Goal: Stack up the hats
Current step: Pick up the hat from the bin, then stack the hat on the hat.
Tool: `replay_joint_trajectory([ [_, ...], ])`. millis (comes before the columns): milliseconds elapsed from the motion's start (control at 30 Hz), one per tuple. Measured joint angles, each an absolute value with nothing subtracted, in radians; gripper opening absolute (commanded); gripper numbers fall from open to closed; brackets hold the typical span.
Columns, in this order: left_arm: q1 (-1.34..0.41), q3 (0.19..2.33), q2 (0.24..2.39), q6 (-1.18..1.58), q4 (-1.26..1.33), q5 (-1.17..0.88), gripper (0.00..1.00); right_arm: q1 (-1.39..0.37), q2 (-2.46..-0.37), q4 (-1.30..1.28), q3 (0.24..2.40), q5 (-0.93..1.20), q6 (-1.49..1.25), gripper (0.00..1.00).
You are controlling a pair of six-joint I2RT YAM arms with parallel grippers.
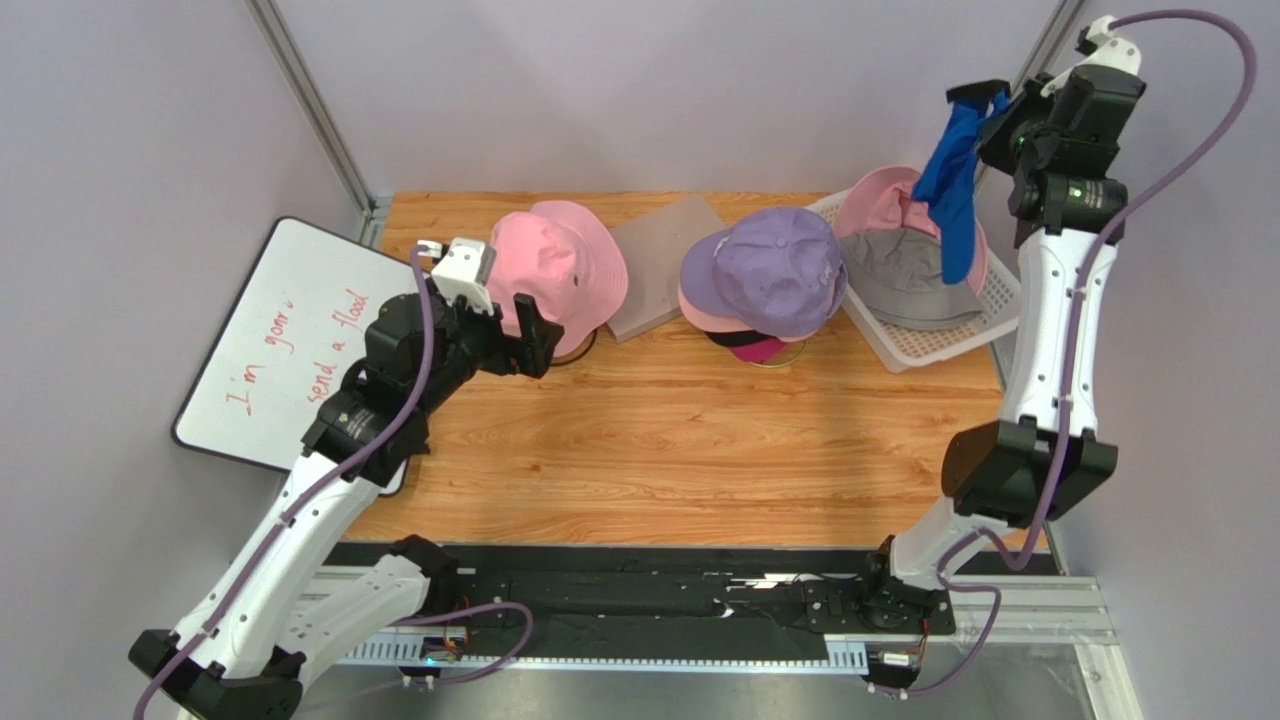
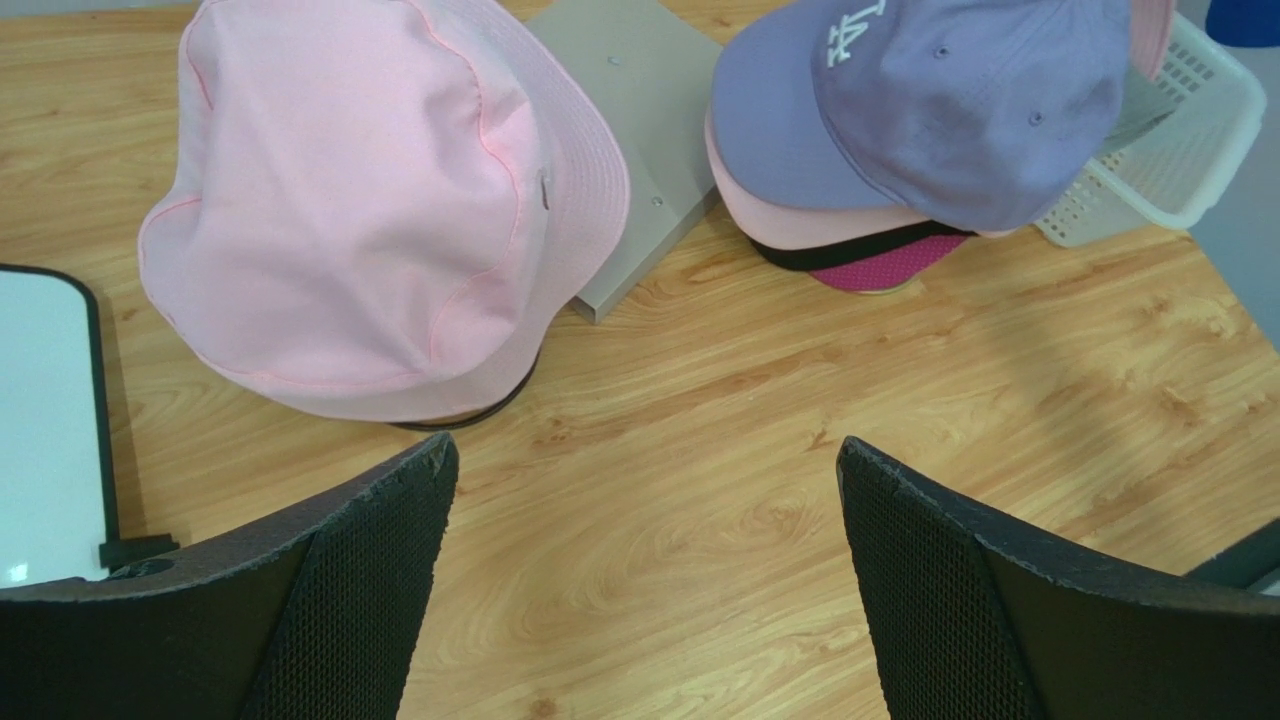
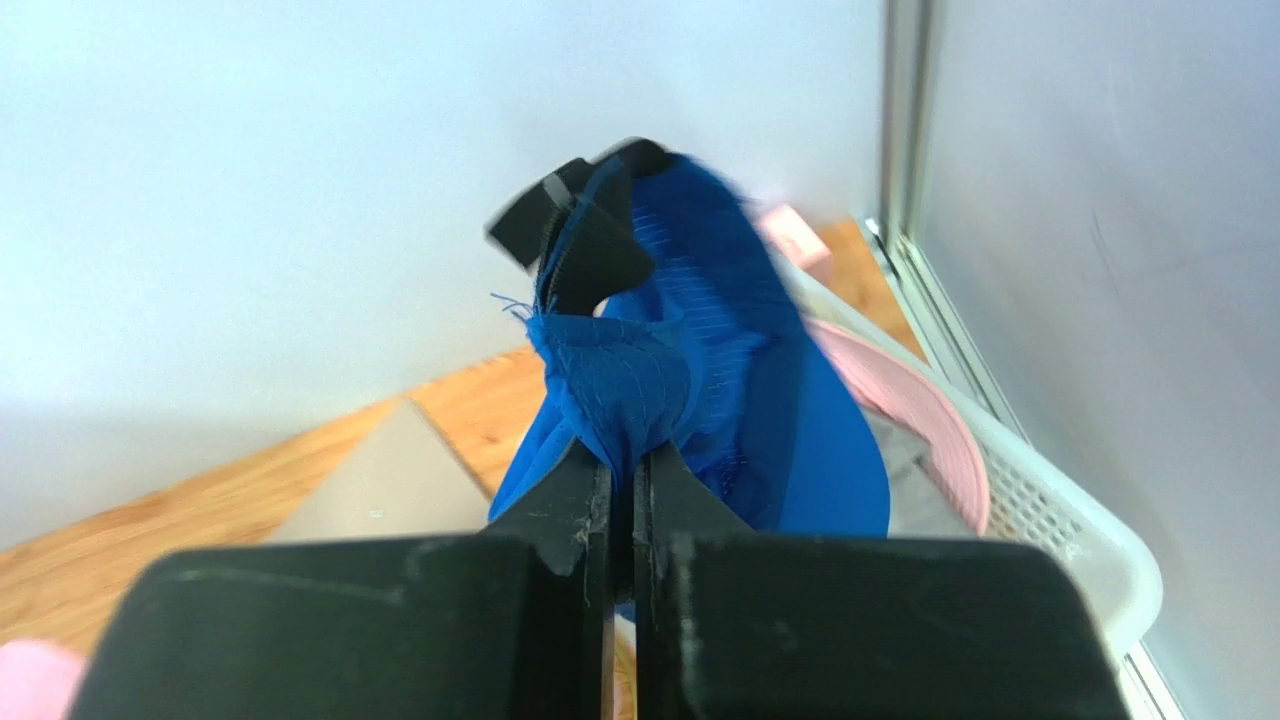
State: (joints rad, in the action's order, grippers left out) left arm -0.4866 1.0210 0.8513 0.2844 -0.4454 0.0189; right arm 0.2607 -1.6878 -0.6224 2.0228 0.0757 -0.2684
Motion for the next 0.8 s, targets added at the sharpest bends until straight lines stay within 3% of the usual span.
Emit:
replay_joint_trajectory([
  [467, -0.488, 1.013, 0.807, 0.287, -0.371, -0.141, 0.99, 0.188, -1.452, -0.652, 1.965, 0.242, -0.251, 0.0],
  [600, -0.526, 1.013, 0.839, 0.286, -0.302, -0.208, 0.99, 0.011, -1.384, -0.649, 1.908, 0.252, -0.249, 0.0],
  [800, -0.716, 1.013, 0.922, 0.283, -0.228, -0.201, 0.99, -0.362, -1.293, -0.569, 1.816, 0.057, -0.247, 0.0],
])
